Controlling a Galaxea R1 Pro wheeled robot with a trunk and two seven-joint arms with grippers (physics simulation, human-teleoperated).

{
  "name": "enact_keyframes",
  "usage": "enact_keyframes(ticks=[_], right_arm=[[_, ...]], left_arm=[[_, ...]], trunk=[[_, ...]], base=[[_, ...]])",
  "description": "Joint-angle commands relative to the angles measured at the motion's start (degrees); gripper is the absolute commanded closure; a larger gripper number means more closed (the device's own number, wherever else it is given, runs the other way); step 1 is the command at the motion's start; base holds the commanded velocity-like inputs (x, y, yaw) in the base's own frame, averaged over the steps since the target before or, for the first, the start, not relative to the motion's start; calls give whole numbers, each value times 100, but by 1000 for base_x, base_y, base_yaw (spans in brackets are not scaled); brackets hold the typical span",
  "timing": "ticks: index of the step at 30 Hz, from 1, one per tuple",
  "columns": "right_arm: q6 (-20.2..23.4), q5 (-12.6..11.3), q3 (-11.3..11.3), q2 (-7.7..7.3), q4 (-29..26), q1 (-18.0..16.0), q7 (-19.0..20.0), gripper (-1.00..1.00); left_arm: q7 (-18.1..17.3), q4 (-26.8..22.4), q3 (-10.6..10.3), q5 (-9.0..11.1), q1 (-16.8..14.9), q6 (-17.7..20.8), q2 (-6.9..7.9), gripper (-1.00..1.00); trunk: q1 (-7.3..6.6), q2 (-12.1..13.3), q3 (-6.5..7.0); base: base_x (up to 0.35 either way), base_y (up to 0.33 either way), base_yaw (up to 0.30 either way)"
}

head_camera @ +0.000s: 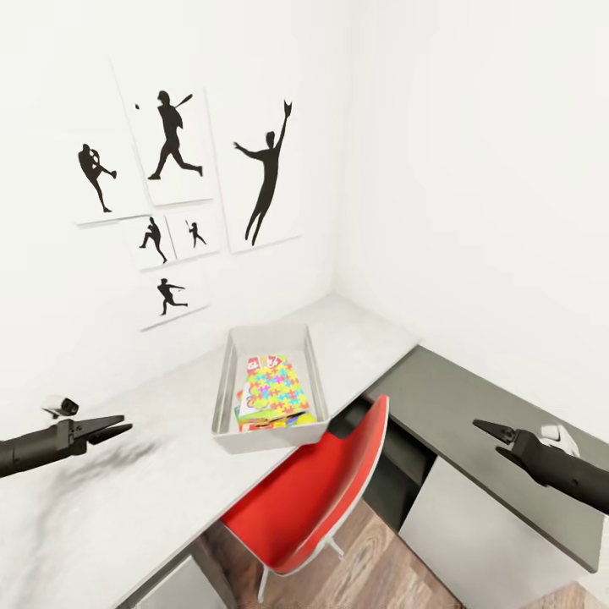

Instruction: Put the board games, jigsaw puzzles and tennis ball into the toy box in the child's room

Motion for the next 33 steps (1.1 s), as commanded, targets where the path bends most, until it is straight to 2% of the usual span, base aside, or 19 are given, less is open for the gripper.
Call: enact_keyframes(ticks=[1,12,19,33], right_arm=[[30,60,-11,0,0,-7,60,-100],[24,60,-51,0,26,-7,60,-100],[13,60,-44,0,88,-7,60,-100],[-28,54,-50,0,375,-7,68,-100]], left_arm=[[-21,-16,7,0,-1,58,4,-100],[-21,-74,41,1,5,31,16,-100],[-21,-89,57,1,1,39,24,-100],[-21,-115,66,-14,3,79,67,-100]], trunk=[[1,-13,-9],[1,-13,62],[1,-13,110],[1,-13,207]], base=[[-261,0,-110],[-298,-70,-193],[-271,116,-208],[-29,21,-208]])
